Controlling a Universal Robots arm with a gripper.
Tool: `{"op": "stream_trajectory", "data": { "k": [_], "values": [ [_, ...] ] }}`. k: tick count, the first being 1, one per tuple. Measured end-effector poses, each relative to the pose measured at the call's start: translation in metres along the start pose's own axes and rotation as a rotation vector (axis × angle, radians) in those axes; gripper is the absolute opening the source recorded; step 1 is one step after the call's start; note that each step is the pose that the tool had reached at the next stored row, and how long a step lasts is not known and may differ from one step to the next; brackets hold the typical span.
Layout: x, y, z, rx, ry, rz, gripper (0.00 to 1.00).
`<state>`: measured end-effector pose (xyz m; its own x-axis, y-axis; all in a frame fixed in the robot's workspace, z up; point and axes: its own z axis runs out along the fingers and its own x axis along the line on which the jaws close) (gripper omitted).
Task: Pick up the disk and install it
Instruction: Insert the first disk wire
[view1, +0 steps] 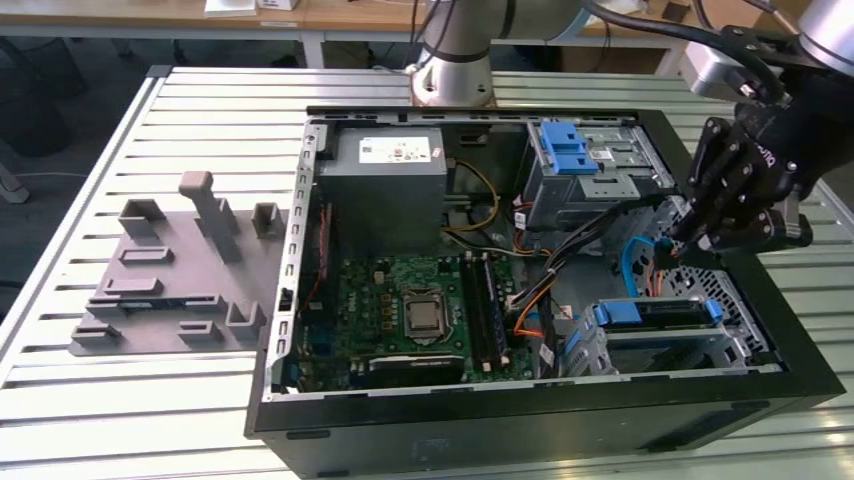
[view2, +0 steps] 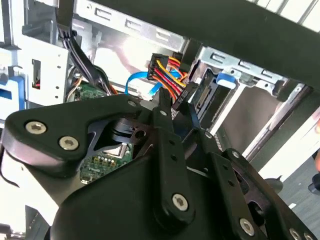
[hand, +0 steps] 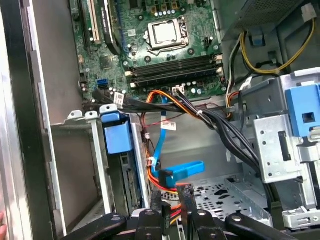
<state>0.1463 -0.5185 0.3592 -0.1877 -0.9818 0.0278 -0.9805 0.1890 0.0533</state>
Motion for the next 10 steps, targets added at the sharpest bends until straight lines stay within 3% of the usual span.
{"op": "stream_trajectory", "data": {
  "k": [4, 10],
  "values": [
    [-0.001, -0.0015, 0.0004, 0.0045, 0.0234, 0.002, 0.3],
    [-0.0025, -0.0046, 0.0019, 0.0101, 0.0528, 0.004, 0.3]
  ]
}}
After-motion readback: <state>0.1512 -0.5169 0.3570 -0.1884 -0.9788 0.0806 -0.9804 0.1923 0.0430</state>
